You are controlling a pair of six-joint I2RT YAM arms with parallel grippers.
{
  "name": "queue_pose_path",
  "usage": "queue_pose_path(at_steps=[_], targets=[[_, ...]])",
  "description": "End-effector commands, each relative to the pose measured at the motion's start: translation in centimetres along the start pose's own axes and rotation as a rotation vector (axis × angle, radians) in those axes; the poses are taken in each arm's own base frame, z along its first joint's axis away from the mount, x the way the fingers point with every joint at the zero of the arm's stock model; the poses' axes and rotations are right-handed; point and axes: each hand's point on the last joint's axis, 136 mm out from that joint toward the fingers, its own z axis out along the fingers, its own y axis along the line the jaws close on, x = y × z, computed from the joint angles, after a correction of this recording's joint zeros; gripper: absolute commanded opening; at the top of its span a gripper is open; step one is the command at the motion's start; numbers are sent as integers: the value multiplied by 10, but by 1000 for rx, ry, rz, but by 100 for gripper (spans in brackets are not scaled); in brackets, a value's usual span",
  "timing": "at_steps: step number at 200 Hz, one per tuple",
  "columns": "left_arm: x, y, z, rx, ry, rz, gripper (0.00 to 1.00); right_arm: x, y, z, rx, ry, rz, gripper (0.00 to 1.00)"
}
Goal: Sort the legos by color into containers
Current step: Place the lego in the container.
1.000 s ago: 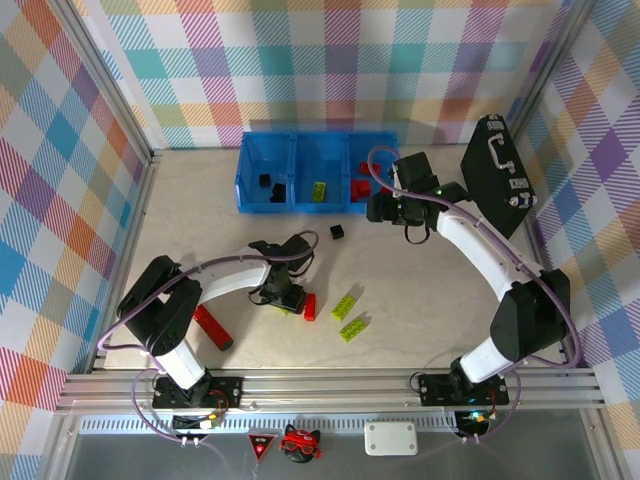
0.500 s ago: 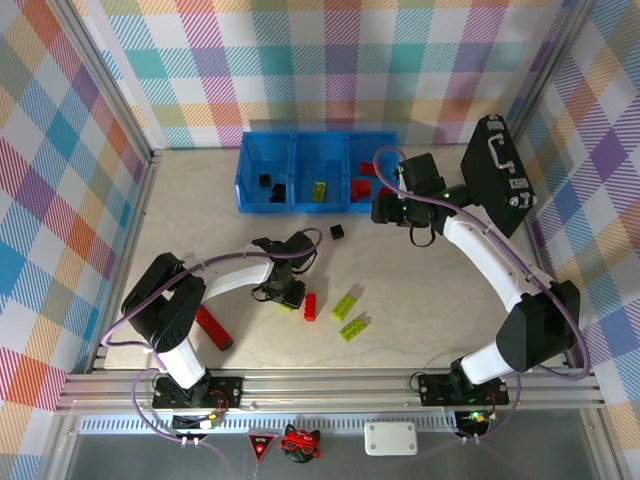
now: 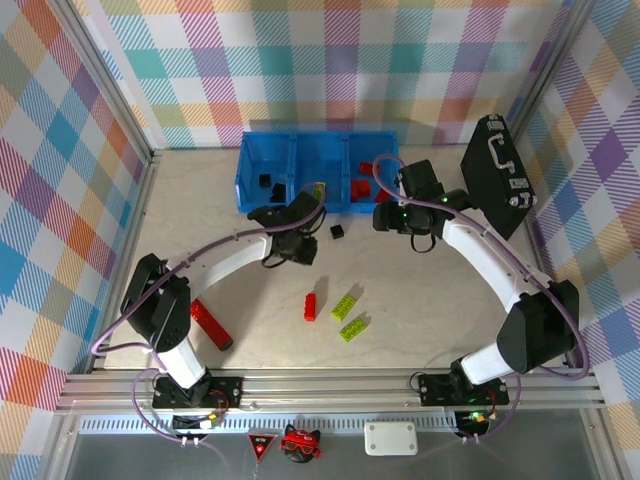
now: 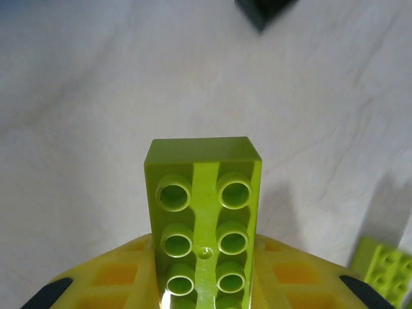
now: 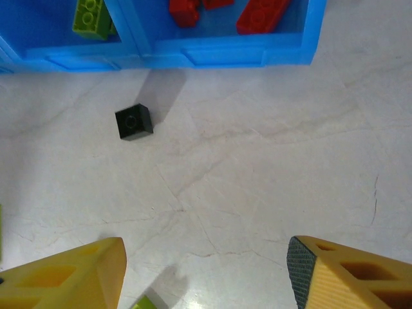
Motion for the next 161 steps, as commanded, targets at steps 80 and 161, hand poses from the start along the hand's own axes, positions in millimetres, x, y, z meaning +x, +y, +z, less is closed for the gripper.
queue_pose_path(at_steps=[80,161], targets=[[-137,1,41,50,-142,-154,30,14,-15,-23,52,-20,-4,68],[-188,6,102,244,-201,-296,31,21,-19,-31,64,-19,4,68]])
